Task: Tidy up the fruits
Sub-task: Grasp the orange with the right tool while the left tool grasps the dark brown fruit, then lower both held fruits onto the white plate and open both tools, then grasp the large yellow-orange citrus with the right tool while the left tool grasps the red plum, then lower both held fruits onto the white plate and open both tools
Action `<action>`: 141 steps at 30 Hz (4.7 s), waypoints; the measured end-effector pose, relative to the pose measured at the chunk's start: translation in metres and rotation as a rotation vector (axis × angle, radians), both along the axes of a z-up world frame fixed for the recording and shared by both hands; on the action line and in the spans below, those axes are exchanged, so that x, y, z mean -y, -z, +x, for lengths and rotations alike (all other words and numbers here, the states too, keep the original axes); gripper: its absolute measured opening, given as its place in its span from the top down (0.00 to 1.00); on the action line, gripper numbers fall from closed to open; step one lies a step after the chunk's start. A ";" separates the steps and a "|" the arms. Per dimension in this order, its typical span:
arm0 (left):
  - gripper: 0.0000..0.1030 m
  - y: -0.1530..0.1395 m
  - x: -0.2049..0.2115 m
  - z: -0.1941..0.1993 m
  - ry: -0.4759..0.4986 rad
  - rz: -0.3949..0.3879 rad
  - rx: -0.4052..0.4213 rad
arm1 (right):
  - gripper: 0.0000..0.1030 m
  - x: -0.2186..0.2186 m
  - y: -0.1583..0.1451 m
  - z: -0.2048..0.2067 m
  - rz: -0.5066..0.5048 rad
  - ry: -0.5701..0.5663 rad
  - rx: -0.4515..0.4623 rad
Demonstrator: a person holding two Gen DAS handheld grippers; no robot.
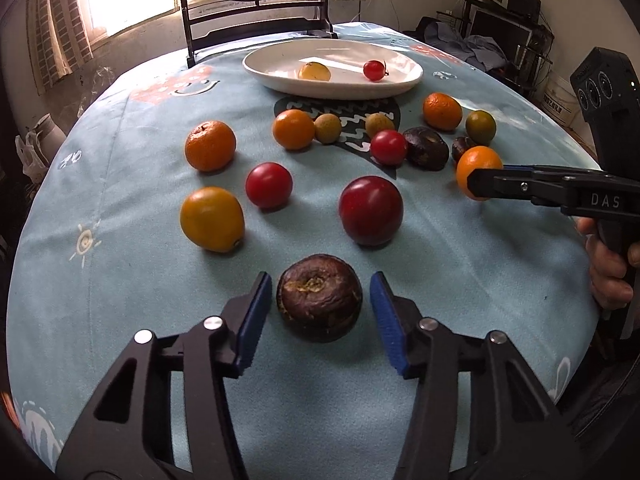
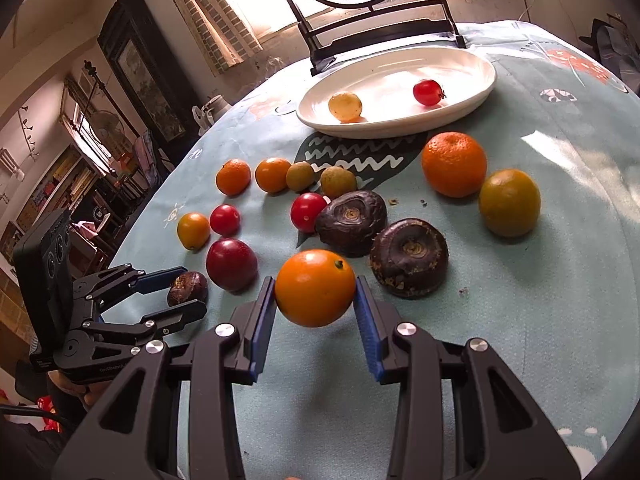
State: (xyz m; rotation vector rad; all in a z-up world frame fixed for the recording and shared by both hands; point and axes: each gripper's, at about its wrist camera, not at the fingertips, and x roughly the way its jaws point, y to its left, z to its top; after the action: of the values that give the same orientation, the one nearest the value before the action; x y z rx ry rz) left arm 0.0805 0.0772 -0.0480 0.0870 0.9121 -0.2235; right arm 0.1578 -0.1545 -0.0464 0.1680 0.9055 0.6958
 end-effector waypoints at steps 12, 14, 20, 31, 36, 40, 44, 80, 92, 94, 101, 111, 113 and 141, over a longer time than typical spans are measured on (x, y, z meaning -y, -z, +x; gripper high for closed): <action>0.59 0.001 -0.002 -0.004 -0.015 -0.003 0.000 | 0.61 0.002 -0.001 0.000 0.025 -0.009 0.008; 0.59 0.000 -0.004 -0.003 -0.019 -0.020 -0.003 | 0.61 0.003 -0.001 0.000 0.033 -0.012 0.005; 0.59 -0.029 -0.009 0.004 -0.017 -0.109 0.045 | 0.61 0.007 -0.009 0.011 0.091 -0.062 -0.036; 0.59 -0.084 0.001 0.154 -0.075 -0.144 0.049 | 0.62 -0.005 -0.051 0.128 -0.112 0.075 0.108; 0.59 -0.072 0.014 0.231 -0.116 -0.033 -0.002 | 0.62 -0.024 -0.031 0.172 -0.263 0.074 0.071; 0.59 -0.053 0.017 0.269 -0.142 -0.001 -0.065 | 0.62 -0.032 -0.021 0.183 -0.303 0.042 0.055; 0.58 -0.038 0.023 0.286 -0.138 0.019 -0.098 | 0.62 -0.036 -0.016 0.187 -0.328 0.025 0.048; 0.02 -0.025 0.009 0.046 -0.119 -0.146 0.128 | 0.39 0.064 -0.005 0.075 -0.168 0.147 0.029; 0.02 -0.022 0.016 0.047 -0.107 -0.095 0.116 | 0.53 0.051 -0.001 0.075 -0.261 0.119 0.045; 0.02 -0.021 0.018 0.047 -0.093 -0.095 0.107 | 0.57 0.053 0.000 0.077 -0.249 0.118 0.033; 0.14 -0.020 0.022 0.038 0.002 -0.143 0.092 | 0.57 0.068 0.004 0.082 -0.134 0.125 -0.026; 0.29 -0.004 0.040 0.042 0.024 -0.049 0.003 | 0.57 0.069 0.003 0.082 -0.129 0.126 -0.026; 0.29 -0.001 0.042 0.044 0.014 -0.028 -0.015 | 0.57 0.069 0.003 0.082 -0.130 0.126 -0.026; 0.63 -0.032 0.028 0.068 -0.008 -0.157 0.014 | 0.57 0.063 -0.020 0.083 0.004 0.061 0.010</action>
State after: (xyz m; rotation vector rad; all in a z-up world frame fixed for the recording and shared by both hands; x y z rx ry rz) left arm 0.1481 0.0492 -0.0160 -0.0598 0.8775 -0.2861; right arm 0.2411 -0.2179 -0.0268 0.1951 0.8862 0.6420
